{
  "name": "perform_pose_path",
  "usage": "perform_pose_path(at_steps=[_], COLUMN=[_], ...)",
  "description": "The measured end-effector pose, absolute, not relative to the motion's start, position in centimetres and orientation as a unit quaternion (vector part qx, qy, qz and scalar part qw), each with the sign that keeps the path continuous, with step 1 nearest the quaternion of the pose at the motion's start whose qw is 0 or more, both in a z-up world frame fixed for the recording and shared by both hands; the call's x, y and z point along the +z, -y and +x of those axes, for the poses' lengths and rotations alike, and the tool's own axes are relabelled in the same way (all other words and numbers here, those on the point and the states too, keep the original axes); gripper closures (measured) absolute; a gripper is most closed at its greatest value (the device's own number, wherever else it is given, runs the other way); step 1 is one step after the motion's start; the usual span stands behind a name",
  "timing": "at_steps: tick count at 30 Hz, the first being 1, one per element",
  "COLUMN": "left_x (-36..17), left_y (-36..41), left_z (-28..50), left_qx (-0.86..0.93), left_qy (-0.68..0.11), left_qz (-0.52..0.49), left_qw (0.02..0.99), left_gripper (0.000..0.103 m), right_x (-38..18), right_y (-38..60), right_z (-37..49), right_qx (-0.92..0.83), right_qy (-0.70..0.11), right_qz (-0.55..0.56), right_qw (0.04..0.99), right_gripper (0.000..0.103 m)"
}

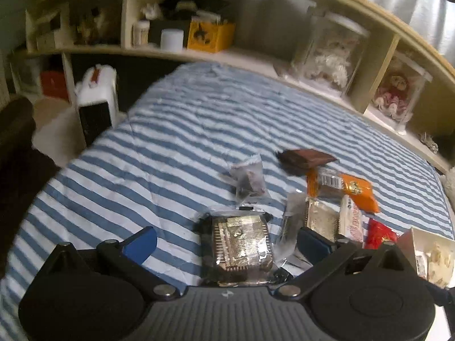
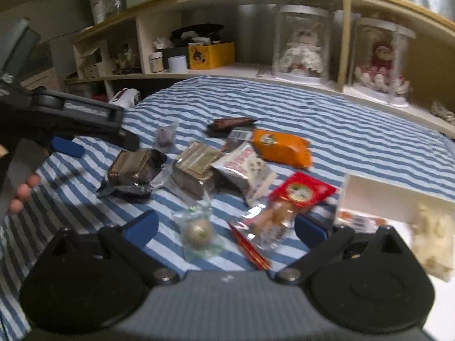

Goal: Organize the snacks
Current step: 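Grasp the gold-wrapped square cake with the left tool while the right tool grasps the clear ball packet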

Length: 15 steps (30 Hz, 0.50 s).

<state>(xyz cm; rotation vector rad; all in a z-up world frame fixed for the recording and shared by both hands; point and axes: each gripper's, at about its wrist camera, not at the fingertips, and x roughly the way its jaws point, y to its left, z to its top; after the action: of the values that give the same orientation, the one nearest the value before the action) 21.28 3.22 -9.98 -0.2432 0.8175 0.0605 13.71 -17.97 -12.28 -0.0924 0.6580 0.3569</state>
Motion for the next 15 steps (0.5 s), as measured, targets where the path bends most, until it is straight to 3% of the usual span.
perform_pose_path(at_steps=[5,9,10,12,15], left_x=[-11.9,-12.5,-12.6,-12.7,-12.9], left_y=[-3.1,-3.1,-3.1,-3.1,-3.2], left_z=[23.0,23.5,23.5,23.7,23.8], left_qx=[0.019,-0.001,-0.003,-0.005,0.002], left_qy=[-0.412,-0.421,-0.422,-0.43,-0.437], left_qz=[-0.132,-0.158,-0.163,-0.16,-0.159], left_qw=[0.902,0.893,0.892,0.889,0.885], left_gripper=[0.0,0.0,0.003,0.019,0.03], right_x=[-13.4,-14.1,-14.1,-14.3,-14.6], right_y=[17.4,16.3,16.0,15.4,14.6], right_z=[15.1,16.0,16.0,16.2,15.9], right_qx=[0.207,0.215,0.216,0.218,0.212], right_qy=[-0.338,-0.358,-0.358,-0.357,-0.358], right_qz=[-0.044,-0.045,-0.052,-0.069,-0.098], right_qw=[0.917,0.908,0.907,0.906,0.904], right_gripper=[0.002,0.024,0.028,0.036,0.051])
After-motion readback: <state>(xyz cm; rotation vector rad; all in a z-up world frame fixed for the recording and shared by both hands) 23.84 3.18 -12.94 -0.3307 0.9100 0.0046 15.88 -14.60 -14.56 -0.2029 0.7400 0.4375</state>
